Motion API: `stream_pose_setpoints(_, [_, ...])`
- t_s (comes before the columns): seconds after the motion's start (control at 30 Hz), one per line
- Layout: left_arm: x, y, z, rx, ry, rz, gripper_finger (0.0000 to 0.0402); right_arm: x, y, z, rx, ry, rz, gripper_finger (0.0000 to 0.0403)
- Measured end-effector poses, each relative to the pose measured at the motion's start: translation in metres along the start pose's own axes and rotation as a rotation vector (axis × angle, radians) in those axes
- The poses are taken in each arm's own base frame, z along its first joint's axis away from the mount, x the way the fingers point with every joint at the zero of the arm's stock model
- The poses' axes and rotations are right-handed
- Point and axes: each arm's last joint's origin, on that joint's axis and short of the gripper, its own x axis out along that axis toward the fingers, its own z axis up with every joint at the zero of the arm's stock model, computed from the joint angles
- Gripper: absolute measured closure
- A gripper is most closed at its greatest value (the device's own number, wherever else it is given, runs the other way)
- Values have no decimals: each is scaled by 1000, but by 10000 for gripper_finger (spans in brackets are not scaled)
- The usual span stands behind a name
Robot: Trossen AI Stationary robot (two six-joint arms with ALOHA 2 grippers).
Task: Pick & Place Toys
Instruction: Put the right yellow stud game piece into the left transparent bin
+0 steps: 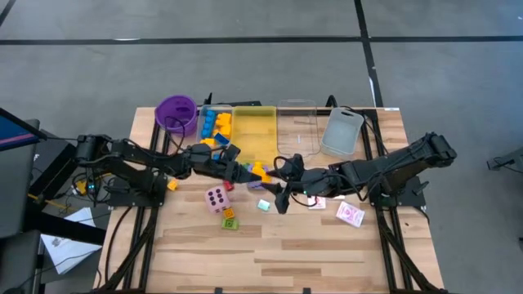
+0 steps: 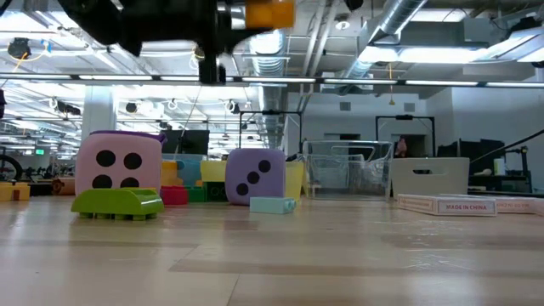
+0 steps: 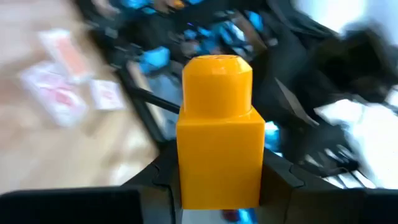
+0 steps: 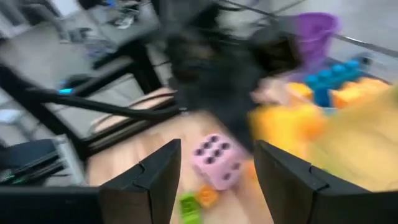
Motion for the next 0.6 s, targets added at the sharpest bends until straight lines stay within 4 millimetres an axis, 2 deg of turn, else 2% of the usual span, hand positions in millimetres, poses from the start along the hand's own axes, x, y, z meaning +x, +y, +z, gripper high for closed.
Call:
stream_pose_setpoints(0.23, [-1,11,-6,59,94,100,284,-2,-1,0,-7,1,-10,208])
stream_pose_setpoints(0.37, [-4,24,-2,125,110,207,286,-1,-1,0,-9,4,-14,208])
stream_pose_setpoints(0.47, [-10,34,8,166,92,293,281,-3,1,-1,-4,6,-7,208])
stream_pose_setpoints(0.6, [-21,48,33,185,18,391,286,-3,1,-2,21,9,-9,212])
